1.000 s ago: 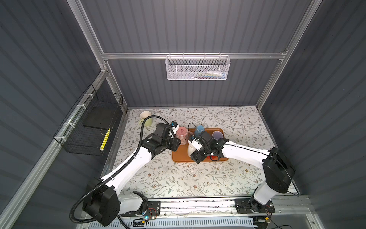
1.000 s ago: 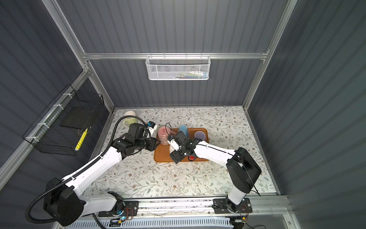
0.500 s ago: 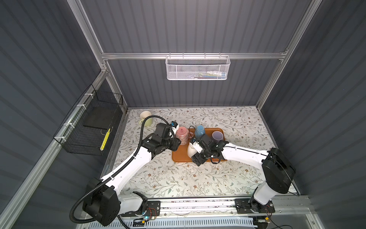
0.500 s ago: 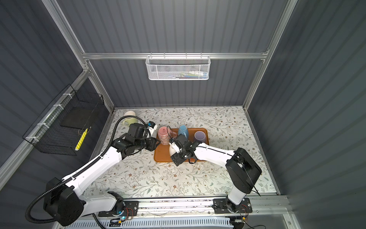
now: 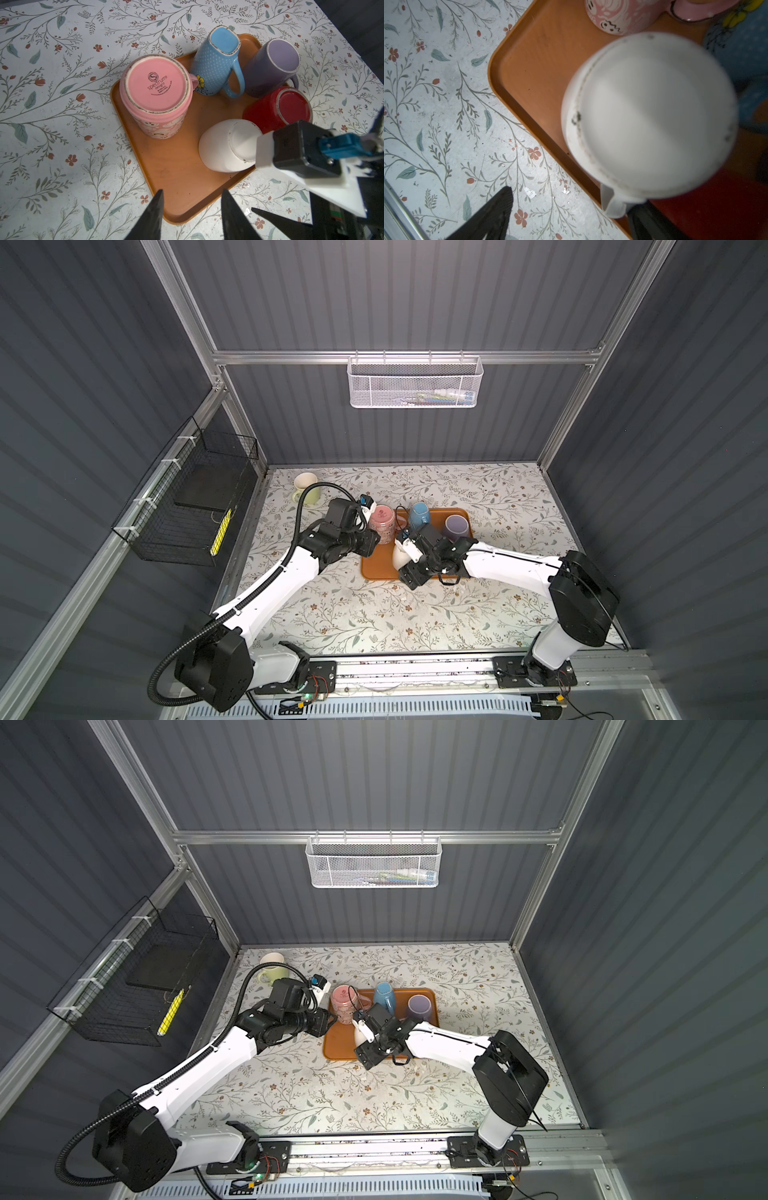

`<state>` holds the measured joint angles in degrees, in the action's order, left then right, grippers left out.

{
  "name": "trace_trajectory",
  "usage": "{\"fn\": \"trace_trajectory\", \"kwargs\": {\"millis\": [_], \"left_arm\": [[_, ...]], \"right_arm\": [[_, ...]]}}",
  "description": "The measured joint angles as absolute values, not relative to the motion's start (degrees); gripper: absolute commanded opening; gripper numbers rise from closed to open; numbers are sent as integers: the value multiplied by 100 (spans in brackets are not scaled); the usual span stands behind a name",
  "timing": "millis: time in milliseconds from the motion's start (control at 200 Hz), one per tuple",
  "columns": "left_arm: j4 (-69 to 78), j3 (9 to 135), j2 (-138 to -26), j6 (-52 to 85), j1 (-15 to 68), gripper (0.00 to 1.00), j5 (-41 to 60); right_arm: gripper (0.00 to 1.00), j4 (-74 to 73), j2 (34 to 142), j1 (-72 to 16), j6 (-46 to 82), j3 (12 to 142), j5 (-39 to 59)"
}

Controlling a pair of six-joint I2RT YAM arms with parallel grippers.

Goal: Turn the mug right side up
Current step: 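Lower the right gripper down around the upside-down white mug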

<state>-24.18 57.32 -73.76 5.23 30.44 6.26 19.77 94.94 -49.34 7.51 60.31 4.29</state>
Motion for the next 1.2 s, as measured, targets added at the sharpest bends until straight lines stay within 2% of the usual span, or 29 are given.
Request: {"fn": "trace_trajectory", "kwargs": {"millis": [230, 575, 1201], "left_arm": [[-2410, 5730, -7376, 526, 3044, 45, 628], [-2403, 5725, -7378, 572, 3044, 45, 672], [-2390, 5725, -7454, 585, 3044, 45, 716]], "right_arm": [[76, 2003, 9494, -4960, 788, 6020, 158], [67, 1883, 9415, -4960, 921, 5800, -220], [56, 1415, 9546, -4956, 1011, 5568, -346]]}}
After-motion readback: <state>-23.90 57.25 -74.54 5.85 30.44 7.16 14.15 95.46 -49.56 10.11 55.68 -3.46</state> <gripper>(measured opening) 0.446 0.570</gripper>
